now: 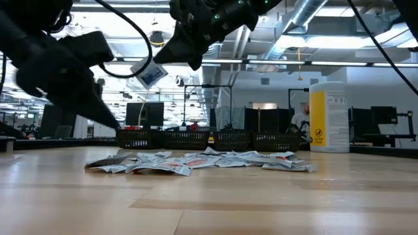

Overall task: Pick & Place First Aid Supplies
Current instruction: Put the blue alcohol pad into the left black bin

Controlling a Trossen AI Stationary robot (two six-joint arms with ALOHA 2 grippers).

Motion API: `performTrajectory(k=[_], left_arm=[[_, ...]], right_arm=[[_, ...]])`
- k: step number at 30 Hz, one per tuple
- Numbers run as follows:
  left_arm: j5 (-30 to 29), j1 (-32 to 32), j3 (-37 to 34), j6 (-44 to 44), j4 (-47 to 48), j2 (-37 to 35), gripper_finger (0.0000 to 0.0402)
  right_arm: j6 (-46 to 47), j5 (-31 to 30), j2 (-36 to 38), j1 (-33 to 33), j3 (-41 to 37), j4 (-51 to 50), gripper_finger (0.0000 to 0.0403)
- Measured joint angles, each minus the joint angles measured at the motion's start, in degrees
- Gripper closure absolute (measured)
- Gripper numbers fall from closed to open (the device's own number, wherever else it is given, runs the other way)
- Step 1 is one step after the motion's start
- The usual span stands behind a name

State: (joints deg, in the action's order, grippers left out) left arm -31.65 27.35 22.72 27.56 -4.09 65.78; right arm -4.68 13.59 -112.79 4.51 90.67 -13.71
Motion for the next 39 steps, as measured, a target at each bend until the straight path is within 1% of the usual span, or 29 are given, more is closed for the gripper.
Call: performTrajectory(k=[2,4,7,10,12,13,15,17,20,22,24,26,29,31,33,34,36,39], left_arm=[[-3.74,-0.78,0.00,-2.11,-0.22,0.00,0.0298],[-6.91,-1.98,0.00,-4.62,-0.69,0.00,0.0298],[-10.30,-4.19,0.00,-9.60,-4.40,0.00,0.0298],[-10.93,-6.66,0.00,-17.62,-11.81,-0.02,0.0298],[-9.96,-8.25,0.00,-23.74,-17.57,-0.02,0.0298],[-8.70,-9.28,0.00,-26.96,-20.73,-0.02,0.0298],[-4.10,-11.87,0.00,-31.96,-26.73,-0.06,0.0298],[2.76,-15.52,0.02,-34.74,-30.86,-0.72,0.0298],[14.44,-22.85,0.07,-34.68,-31.94,-2.92,0.0298],[21.20,-27.97,0.07,-33.32,-31.99,-4.16,0.0298],[27.76,-32.56,0.07,-31.73,-32.13,-4.98,0.0298],[34.53,-36.11,0.07,-30.19,-32.66,-5.06,0.0298],[44.25,-38.68,0.07,-29.73,-32.87,-3.36,0.0295],[47.08,-38.75,0.07,-30.27,-33.03,-1.36,0.0288],[47.76,-38.37,0.07,-31.48,-33.67,0.72,0.0275],[47.77,-38.23,0.05,-31.61,-34.14,1.81,0.0266],[47.79,-38.20,0.02,-31.66,-36.24,3.60,0.0247],[47.77,-38.21,0.02,-31.63,-39.31,5.26,0.0217]], right_arm=[[-0.42,0.60,0.10,1.16,0.00,-1.10,0.0403],[-0.69,2.47,1.01,3.18,-0.04,-2.98,0.0403],[-0.69,2.87,3.65,6.68,-0.04,-5.04,0.0403],[-0.80,2.88,6.30,9.68,0.02,-5.37,0.0403],[-0.84,2.88,7.82,11.05,0.00,-5.80,0.0403],[-1.15,2.90,8.69,11.54,0.00,-6.06,0.0403],[-2.54,2.91,10.71,12.19,0.00,-7.60,0.0403],[-3.97,2.92,12.85,12.71,0.00,-10.27,0.0403],[-4.89,2.90,15.43,13.08,-0.01,-14.74,0.0403],[-5.48,2.66,17.68,12.68,-1.85,-15.61,0.0403],[-5.64,1.95,20.73,11.74,-6.47,-12.61,0.0403],[-4.83,0.83,24.05,10.47,-13.46,-6.63,0.0403],[-2.74,-0.03,27.70,7.93,-26.51,9.42,0.0403],[-1.09,-0.13,28.67,6.33,-33.88,21.74,0.0403],[-0.08,-0.14,28.94,4.85,-39.09,31.92,0.0403],[0.02,-0.14,28.93,4.28,-40.82,35.29,0.0403],[0.01,-0.12,28.45,3.36,-43.06,39.90,0.0403],[0.02,-0.16,27.31,2.53,-43.48,41.95,0.0403]])
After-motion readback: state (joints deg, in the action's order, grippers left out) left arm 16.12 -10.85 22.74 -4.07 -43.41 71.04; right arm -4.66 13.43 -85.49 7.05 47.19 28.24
